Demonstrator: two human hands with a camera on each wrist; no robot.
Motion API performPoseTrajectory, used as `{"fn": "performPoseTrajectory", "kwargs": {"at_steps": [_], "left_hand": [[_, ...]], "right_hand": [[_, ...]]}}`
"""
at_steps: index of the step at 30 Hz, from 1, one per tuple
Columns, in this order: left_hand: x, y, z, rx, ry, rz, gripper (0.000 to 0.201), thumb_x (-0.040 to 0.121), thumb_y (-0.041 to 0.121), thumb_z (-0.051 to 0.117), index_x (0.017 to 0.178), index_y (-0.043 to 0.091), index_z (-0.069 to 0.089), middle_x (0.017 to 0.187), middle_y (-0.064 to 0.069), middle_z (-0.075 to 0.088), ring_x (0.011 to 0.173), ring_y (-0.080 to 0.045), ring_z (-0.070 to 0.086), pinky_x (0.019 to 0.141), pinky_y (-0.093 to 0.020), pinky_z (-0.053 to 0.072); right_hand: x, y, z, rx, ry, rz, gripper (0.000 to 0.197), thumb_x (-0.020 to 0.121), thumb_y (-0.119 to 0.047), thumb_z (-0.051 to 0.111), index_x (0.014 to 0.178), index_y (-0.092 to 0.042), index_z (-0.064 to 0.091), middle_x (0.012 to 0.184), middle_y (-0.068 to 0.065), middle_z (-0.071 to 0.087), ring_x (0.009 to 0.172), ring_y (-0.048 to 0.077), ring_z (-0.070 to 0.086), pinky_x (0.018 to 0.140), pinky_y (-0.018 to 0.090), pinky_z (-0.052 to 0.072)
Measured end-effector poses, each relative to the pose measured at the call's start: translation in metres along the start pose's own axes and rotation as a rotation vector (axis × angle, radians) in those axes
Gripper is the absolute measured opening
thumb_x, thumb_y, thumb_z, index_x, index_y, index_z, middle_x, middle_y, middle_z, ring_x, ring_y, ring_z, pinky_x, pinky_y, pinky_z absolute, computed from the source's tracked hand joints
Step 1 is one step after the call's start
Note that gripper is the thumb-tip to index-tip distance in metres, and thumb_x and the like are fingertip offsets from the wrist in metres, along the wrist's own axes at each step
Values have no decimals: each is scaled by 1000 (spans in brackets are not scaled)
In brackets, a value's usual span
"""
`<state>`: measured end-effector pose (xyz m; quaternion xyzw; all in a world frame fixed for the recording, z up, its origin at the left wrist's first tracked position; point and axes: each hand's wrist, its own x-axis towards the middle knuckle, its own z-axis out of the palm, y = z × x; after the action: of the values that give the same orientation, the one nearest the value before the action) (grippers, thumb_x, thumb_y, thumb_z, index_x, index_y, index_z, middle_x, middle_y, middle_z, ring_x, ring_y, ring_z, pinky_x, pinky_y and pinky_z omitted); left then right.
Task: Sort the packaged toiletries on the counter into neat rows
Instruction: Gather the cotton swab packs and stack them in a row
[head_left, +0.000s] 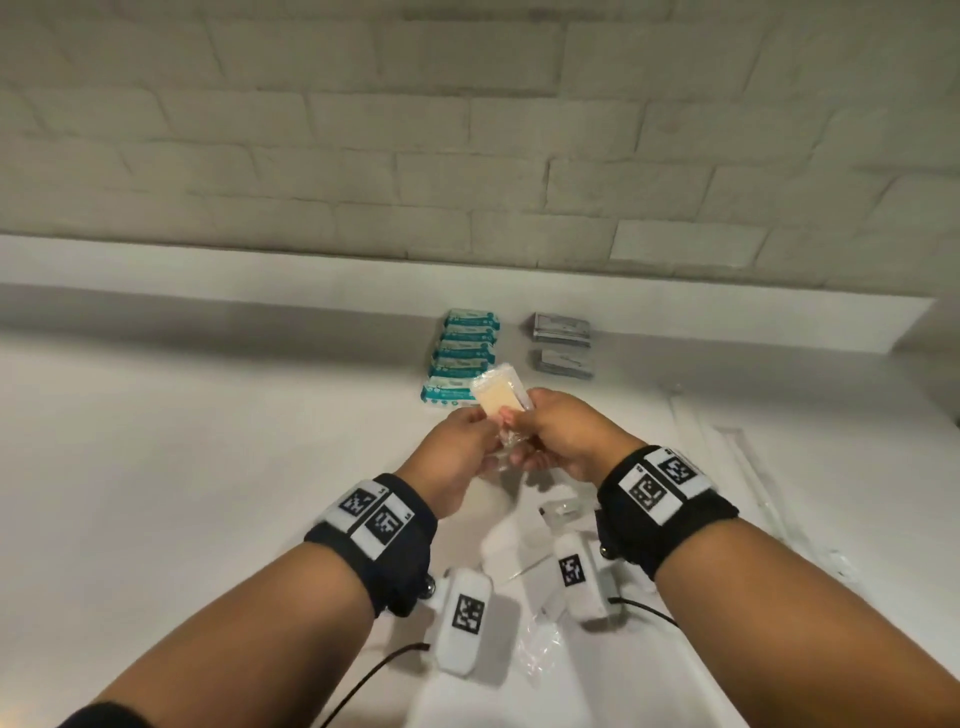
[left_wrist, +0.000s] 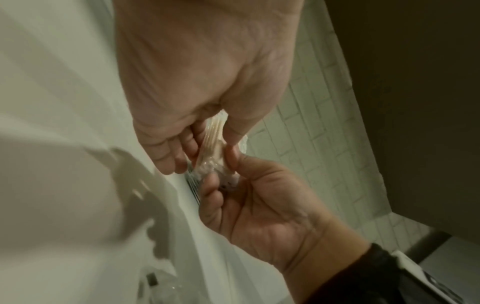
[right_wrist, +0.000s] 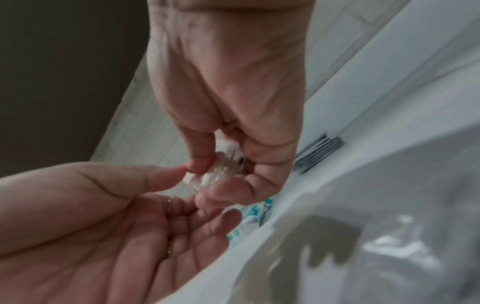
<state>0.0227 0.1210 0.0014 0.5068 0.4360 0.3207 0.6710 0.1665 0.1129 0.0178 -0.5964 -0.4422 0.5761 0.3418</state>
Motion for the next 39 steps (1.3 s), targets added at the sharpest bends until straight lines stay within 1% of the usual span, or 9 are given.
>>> {"fn": "performPoseTrajectory", "kwargs": {"at_steps": [4, 11, 14, 18, 23, 29, 32, 35, 39], "left_hand": [[28, 2, 21, 25, 14, -55, 21, 97, 5, 43, 104, 11, 63, 95, -10, 70, 77, -19, 65, 63, -22, 53], [92, 2, 46, 269, 54, -143, 16, 86, 15, 53, 84, 5, 65, 91, -26, 69, 87, -42, 68, 82, -51, 57], [121, 1, 47, 422, 93, -186, 15, 81, 15, 58, 69, 7, 62, 85, -22, 65, 81, -31, 64, 76, -34, 53], [140, 3, 46, 438, 130, -209, 26, 87, 16, 61, 107, 0, 65, 114, -25, 65, 84, -22, 57, 81, -37, 55], [149, -5, 39, 483, 165, -207, 37, 87, 16, 63, 117, -4, 62, 98, -15, 64, 84, -23, 60, 85, -38, 57], [141, 0, 39, 487, 136, -213, 36, 89, 12, 59, 121, -4, 60, 96, -9, 60, 84, -22, 61, 83, -38, 59], [127, 13, 40, 401, 164, -204, 40, 92, 15, 55, 127, -4, 55, 81, -4, 55, 68, -17, 56, 66, -31, 55], [95, 26, 39, 250, 211, -182, 33, 92, 18, 53, 124, 15, 46, 88, -1, 50, 72, -14, 49, 69, -32, 46], [45, 33, 42, 369, -21, -181, 13, 94, 20, 53, 106, 17, 52, 94, -2, 55, 80, -17, 53, 66, -29, 43]], "right_hand": [[3, 10, -24, -3, 73, 79, 31, 89, -29, 64, 108, -6, 60, 79, 12, 64, 56, 18, 44, 50, 27, 28], [26, 4, -60, -37, 334, 219, 15, 90, -22, 61, 92, -7, 63, 70, 8, 58, 50, 17, 45, 47, 24, 28], [39, -1, -67, -41, 354, 312, 21, 91, -14, 57, 70, -11, 55, 56, 4, 51, 43, 16, 45, 50, 24, 35], [56, -7, -69, -100, 339, 382, 31, 92, -14, 53, 61, -9, 51, 55, 8, 49, 43, 18, 42, 58, 28, 38], [63, -8, -72, -176, 326, 422, 29, 90, -15, 55, 62, -10, 51, 57, 6, 47, 50, 16, 37, 61, 27, 37], [60, -8, -70, -356, 282, 391, 25, 93, -24, 56, 76, -7, 58, 67, 8, 51, 54, 17, 41, 65, 30, 39], [44, -17, -87, -536, 305, 267, 36, 93, -38, 57, 105, -4, 62, 93, 11, 63, 75, 22, 56, 72, 32, 46], [16, -24, -111, -878, 334, 208, 46, 97, -43, 47, 118, -4, 58, 112, 12, 63, 97, 28, 58, 83, 33, 45], [-17, 3, -137, -1305, 187, 383, 53, 96, -46, 45, 132, -8, 53, 138, 11, 53, 124, 29, 50, 103, 33, 38]]}}
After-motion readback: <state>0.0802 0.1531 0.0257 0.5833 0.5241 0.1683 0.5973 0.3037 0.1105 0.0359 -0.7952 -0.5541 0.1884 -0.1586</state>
